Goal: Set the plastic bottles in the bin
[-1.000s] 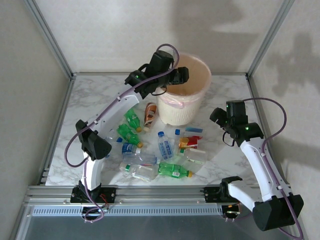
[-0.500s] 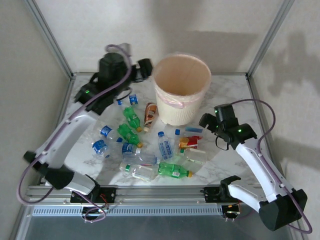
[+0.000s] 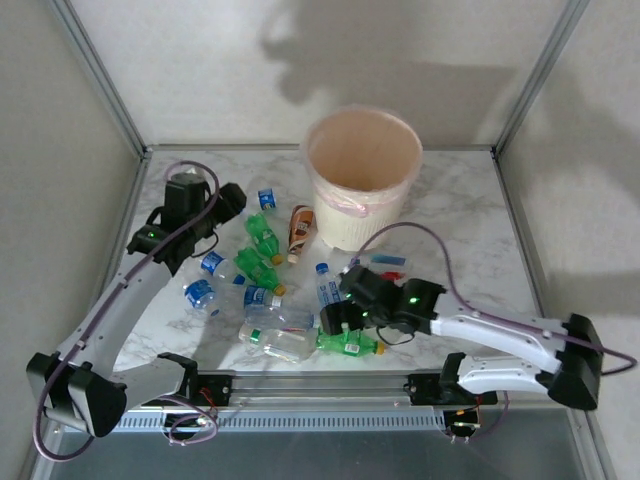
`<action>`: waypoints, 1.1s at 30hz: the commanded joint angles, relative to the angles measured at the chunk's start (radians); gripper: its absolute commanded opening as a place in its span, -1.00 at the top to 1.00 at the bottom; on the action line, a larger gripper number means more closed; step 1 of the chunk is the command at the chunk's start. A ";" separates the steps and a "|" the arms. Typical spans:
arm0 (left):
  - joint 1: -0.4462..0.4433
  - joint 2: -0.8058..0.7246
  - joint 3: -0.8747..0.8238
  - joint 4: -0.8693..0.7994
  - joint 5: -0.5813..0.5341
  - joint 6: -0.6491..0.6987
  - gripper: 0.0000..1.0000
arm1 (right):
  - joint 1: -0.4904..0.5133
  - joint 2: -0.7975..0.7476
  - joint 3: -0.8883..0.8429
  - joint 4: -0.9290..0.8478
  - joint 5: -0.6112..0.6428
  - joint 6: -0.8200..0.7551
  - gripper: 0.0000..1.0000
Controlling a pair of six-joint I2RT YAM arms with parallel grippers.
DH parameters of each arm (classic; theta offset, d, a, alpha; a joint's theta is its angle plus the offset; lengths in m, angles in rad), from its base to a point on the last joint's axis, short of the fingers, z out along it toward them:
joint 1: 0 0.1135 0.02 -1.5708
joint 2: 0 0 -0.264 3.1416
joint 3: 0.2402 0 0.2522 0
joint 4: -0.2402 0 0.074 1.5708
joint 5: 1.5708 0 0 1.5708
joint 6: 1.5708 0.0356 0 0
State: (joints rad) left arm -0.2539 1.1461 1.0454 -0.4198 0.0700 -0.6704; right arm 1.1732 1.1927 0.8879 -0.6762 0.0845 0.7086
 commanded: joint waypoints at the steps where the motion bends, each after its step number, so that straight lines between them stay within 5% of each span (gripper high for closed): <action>1: 0.007 -0.036 -0.049 0.062 0.038 -0.058 -0.45 | 0.063 0.131 0.088 0.012 0.044 -0.084 -0.91; 10: 0.047 -0.045 -0.135 0.044 -0.017 -0.112 -0.40 | 0.117 0.403 0.324 0.056 -0.044 -0.344 -0.79; 20: 0.078 -0.139 -0.262 0.082 0.003 -0.167 -0.34 | 0.187 0.492 0.320 0.105 -0.122 -0.355 -0.76; 33: 0.077 -0.126 -0.291 0.069 0.004 -0.148 -0.35 | 0.196 0.619 0.377 0.056 -0.076 -0.409 -0.78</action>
State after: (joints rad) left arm -0.1814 1.0180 0.7807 -0.3614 0.0795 -0.8162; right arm 1.3605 1.7794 1.2255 -0.5953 -0.0193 0.3332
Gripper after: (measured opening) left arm 0.675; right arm 0.891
